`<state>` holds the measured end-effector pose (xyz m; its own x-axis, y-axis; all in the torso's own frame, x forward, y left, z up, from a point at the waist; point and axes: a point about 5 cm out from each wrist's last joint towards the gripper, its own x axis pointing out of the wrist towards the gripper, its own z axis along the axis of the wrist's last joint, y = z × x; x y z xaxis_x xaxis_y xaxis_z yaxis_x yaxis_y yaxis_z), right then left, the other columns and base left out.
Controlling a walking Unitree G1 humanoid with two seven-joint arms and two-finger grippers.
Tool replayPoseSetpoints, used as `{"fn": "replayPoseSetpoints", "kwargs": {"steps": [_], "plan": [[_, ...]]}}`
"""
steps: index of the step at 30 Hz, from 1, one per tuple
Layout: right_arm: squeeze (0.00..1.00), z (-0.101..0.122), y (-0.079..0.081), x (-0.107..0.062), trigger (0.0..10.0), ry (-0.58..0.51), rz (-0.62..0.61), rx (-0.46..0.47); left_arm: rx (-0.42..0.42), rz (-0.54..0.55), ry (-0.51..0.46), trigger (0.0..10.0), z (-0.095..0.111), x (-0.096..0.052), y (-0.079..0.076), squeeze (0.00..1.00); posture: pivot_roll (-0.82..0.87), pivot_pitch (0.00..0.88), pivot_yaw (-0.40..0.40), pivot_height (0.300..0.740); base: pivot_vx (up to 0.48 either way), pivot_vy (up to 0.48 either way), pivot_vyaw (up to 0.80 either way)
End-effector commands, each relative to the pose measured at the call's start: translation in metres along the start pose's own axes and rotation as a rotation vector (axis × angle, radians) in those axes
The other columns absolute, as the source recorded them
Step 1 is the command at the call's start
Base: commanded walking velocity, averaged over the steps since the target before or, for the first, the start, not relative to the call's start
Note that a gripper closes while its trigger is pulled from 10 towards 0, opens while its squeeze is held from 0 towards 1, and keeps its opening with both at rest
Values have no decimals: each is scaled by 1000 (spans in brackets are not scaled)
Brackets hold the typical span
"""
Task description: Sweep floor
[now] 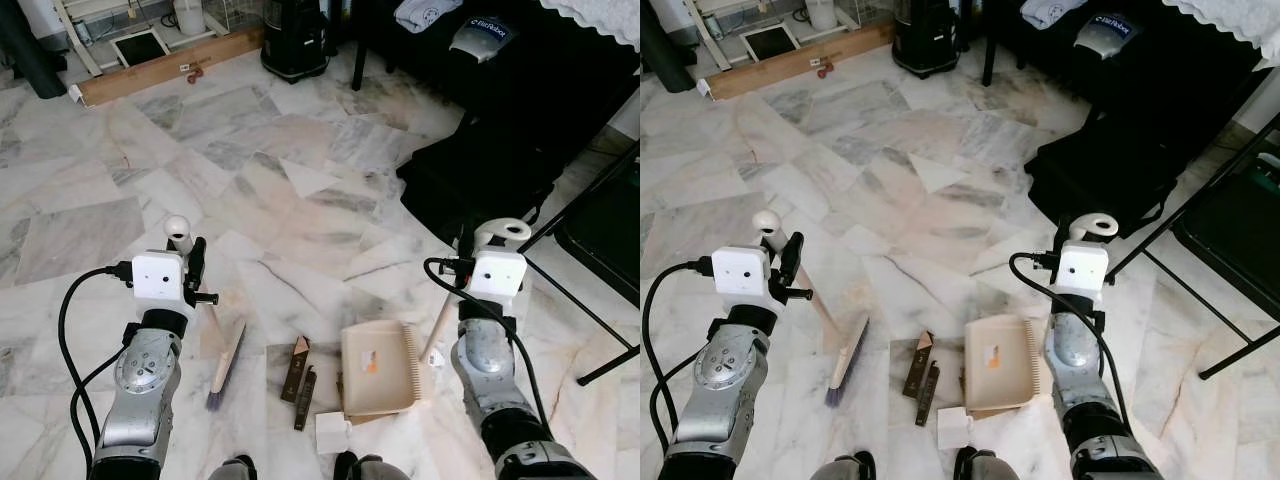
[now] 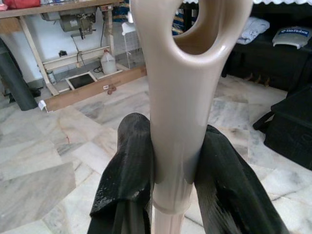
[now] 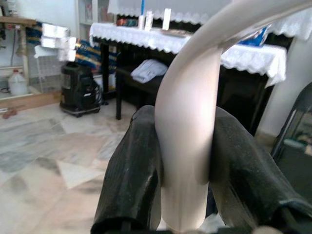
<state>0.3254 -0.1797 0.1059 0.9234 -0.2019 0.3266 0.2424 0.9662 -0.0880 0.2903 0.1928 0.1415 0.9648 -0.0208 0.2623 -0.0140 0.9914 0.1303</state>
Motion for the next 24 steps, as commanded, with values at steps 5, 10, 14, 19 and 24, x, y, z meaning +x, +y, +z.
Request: {"fn": "replayPoseSetpoints", "kwargs": {"steps": [5, 10, 14, 19, 24], "plan": [[0, -3, 0, -4, 10000, 8, -4, 36, 4, -6, -31, 10000, 9, -1, 1, 0, 155, 241, -46, 740, 0, 0, 0], [0, -6, 1, -5, 10000, 22, 4, 16, 0, -9, -28, 10000, 10, -2, 0, 0, 158, 248, -48, 740, 0, 0, 0], [0, -9, 0, -7, 10000, 35, 8, -1, -2, -10, -24, 10000, 10, -4, -1, 0, 164, 256, -49, 740, 0, 0, 0], [0, -14, 2, -12, 10000, 57, 7, -3, 1, -11, -23, 10000, 12, -6, 0, 0, 178, 262, -45, 740, 0, 0, 0], [0, -23, 6, -22, 10000, 102, 8, -25, 7, -15, -26, 10000, 16, -6, 2, 0, 205, 267, -36, 740, 0, 0, 0]]}}
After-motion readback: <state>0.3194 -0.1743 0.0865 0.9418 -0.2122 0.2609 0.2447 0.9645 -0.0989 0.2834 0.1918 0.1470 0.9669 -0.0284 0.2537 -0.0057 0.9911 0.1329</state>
